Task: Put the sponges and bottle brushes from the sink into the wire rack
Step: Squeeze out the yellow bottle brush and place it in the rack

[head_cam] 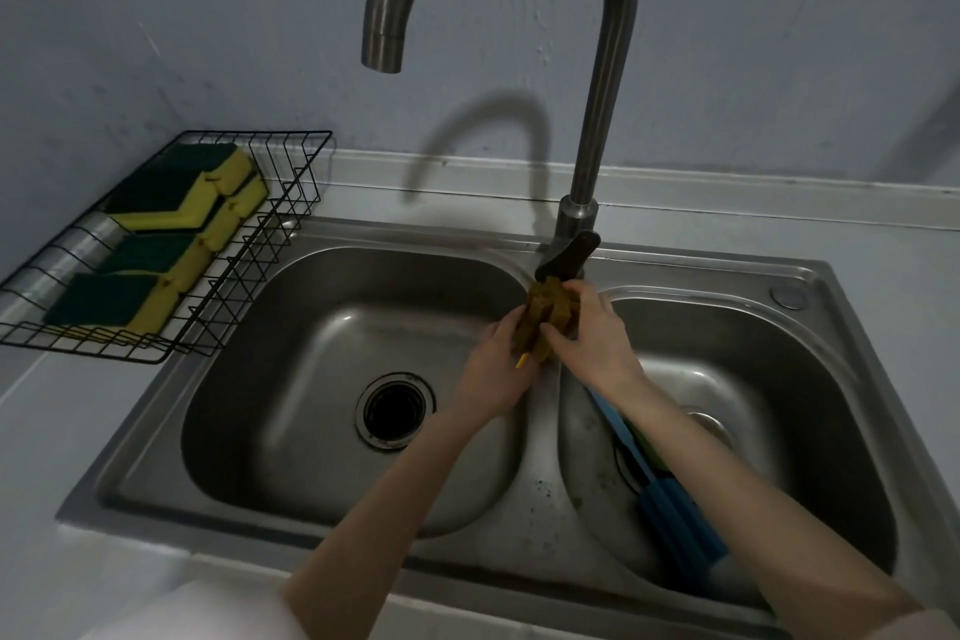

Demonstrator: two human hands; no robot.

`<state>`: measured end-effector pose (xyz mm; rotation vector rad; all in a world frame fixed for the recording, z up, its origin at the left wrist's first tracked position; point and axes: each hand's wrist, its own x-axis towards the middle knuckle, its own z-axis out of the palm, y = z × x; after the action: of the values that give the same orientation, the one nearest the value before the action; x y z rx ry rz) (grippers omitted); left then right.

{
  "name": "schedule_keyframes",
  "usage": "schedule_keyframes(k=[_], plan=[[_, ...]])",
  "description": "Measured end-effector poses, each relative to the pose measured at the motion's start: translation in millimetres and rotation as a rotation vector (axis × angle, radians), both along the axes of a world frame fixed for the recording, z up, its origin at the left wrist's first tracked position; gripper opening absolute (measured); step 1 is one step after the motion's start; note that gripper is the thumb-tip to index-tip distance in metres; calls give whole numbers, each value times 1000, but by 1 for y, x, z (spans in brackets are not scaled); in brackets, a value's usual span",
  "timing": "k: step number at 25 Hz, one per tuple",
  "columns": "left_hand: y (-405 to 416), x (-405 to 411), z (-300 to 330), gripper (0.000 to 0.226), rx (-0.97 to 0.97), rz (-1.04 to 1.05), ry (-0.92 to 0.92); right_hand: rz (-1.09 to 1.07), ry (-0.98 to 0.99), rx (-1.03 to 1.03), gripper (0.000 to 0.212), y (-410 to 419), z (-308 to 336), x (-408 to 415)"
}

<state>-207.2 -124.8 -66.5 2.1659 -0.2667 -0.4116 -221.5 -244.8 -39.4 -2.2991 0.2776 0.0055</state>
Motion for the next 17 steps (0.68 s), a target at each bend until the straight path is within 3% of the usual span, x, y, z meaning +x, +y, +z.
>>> schedule_keyframes(k=[7, 10, 15, 17], plan=[[17, -13, 9, 48, -113, 82, 49, 7, -87, 68, 45, 10, 6, -8], [35, -26, 10, 42, -239, 266, 161, 10, -190, 195, 40, 24, 22, -18], [58, -39, 17, 15, -421, 473, 100, 7, -335, 464, 33, 49, 43, -40], [64, -44, 30, 20, -563, 474, 139, 30, -360, 557, 36, 58, 45, -48]])
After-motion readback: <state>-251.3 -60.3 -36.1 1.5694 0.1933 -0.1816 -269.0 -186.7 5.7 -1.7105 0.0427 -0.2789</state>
